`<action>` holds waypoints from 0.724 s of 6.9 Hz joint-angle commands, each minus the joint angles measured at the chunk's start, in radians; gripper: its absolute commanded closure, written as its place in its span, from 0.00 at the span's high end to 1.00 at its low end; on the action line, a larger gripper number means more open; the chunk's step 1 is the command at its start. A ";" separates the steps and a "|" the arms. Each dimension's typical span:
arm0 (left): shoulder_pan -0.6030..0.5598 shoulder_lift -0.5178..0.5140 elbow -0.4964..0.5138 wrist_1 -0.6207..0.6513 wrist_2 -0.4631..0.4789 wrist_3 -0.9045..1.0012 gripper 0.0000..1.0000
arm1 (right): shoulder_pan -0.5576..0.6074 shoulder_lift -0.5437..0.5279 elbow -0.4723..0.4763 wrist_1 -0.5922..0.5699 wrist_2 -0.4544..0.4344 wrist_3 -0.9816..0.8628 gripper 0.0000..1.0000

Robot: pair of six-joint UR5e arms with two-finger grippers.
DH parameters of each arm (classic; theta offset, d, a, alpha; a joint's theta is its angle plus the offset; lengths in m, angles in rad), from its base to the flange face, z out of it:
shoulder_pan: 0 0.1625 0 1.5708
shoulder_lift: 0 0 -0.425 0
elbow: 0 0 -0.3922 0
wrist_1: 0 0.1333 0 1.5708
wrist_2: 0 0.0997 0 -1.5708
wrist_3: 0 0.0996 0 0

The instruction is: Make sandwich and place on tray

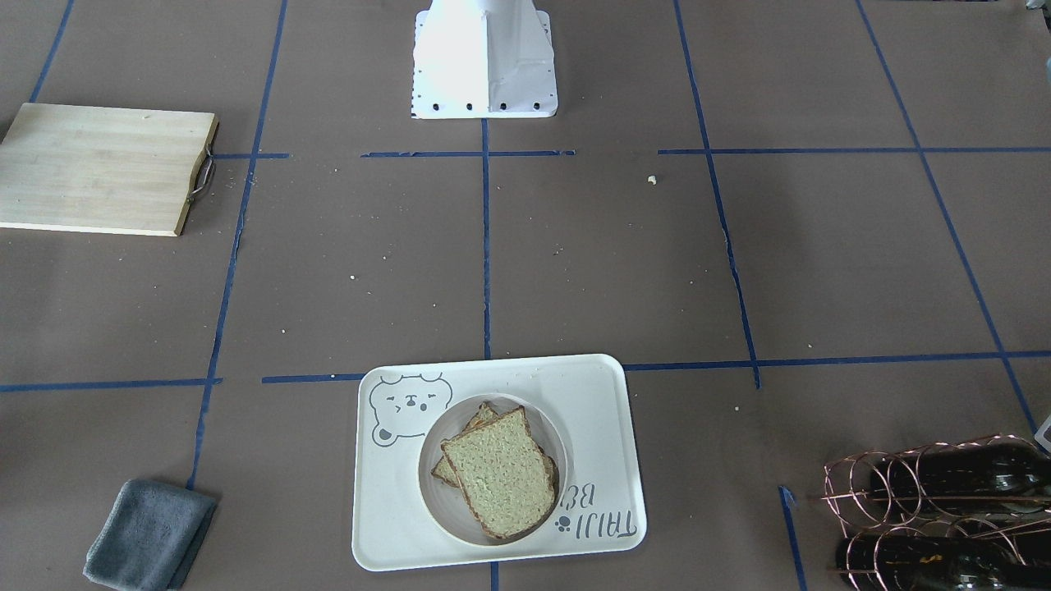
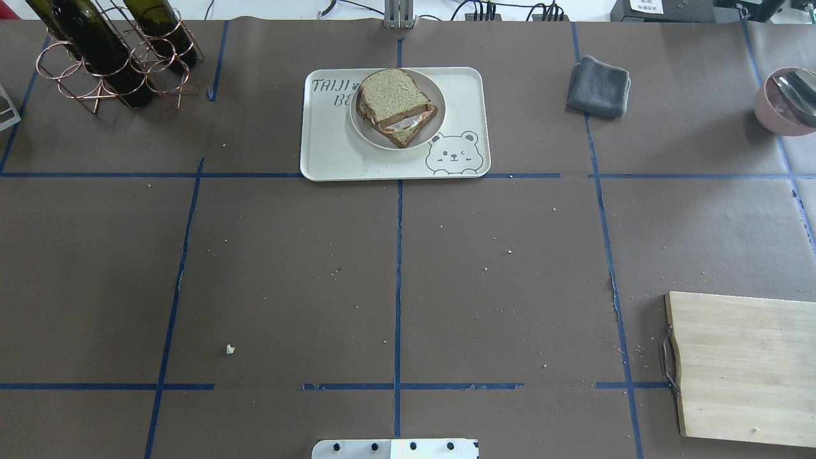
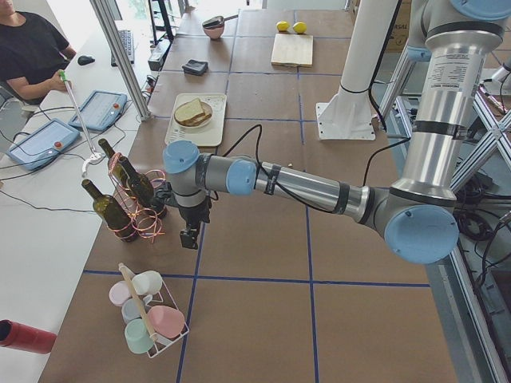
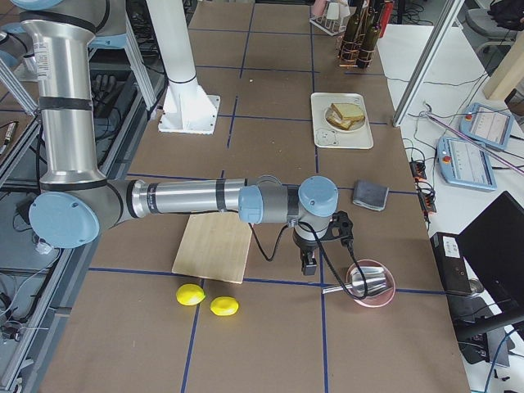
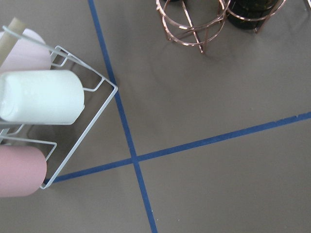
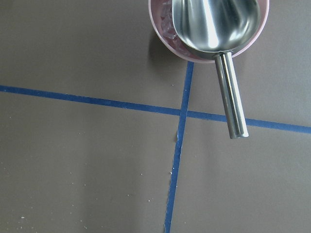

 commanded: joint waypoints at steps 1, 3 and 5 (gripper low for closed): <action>-0.031 0.058 0.018 -0.007 -0.082 0.032 1.00 | 0.003 -0.005 -0.017 -0.002 0.009 0.001 1.00; -0.057 0.061 0.029 -0.007 -0.083 0.043 1.00 | 0.024 -0.008 -0.071 -0.001 0.070 -0.002 1.00; -0.068 0.074 0.029 -0.009 -0.080 0.051 1.00 | 0.029 -0.014 -0.071 0.001 0.066 -0.005 1.00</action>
